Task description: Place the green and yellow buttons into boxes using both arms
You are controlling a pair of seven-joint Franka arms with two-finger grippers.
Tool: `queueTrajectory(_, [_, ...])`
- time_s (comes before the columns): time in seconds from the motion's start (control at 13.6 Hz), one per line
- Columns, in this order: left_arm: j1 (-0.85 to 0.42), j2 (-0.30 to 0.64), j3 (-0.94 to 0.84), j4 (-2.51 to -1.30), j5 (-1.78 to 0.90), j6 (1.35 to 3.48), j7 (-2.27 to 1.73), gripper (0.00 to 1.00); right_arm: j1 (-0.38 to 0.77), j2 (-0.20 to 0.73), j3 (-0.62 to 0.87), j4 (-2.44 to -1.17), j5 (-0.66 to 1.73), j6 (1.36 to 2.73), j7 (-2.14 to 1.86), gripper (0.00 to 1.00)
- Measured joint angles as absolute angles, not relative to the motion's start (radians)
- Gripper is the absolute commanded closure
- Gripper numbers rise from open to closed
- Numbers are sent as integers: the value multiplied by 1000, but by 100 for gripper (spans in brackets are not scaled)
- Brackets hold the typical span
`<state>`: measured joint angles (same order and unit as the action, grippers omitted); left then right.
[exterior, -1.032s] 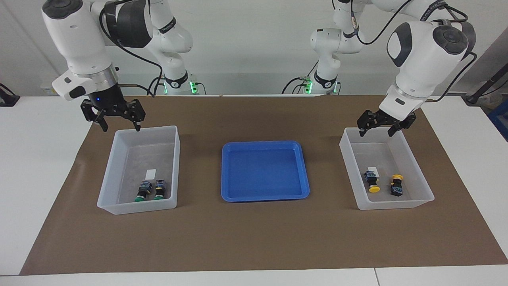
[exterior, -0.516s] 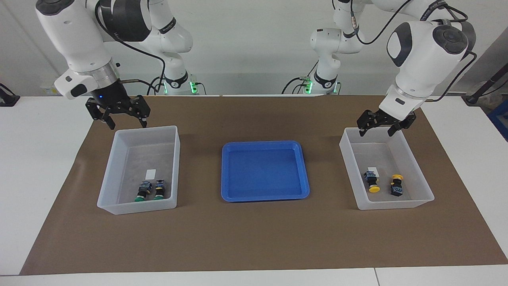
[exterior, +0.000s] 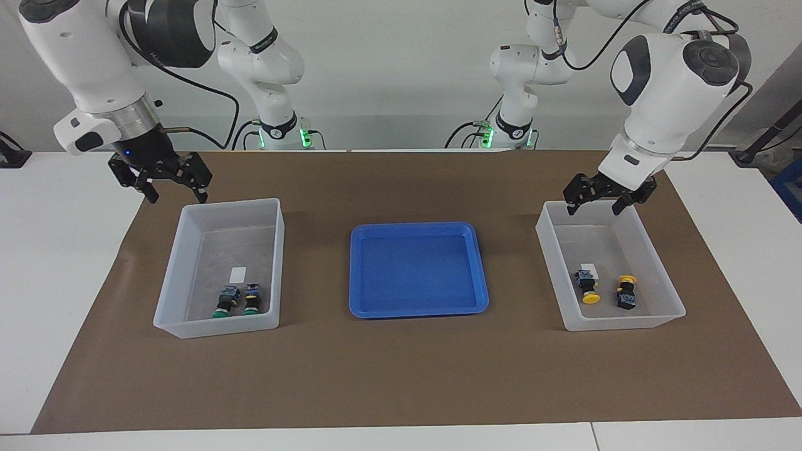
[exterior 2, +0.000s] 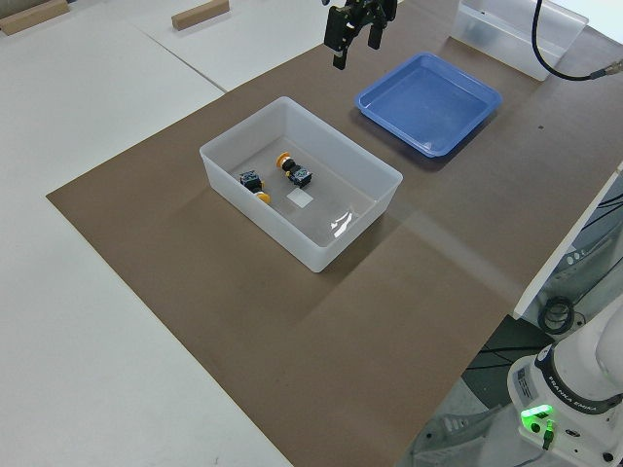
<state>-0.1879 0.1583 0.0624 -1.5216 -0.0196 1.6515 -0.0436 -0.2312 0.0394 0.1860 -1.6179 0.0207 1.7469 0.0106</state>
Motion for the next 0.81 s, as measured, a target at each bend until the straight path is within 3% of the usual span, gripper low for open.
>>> queueTrajectory(0.44, [-188,158,62,-1522,-20,1652,-44,0,-190,24,190,-1594,14,1747,21,0])
queueTrajectory(0.81, [-188,158,62,-1522,-20,1652,-44,0,-40,9,86,-1593,4,1705,100,0])
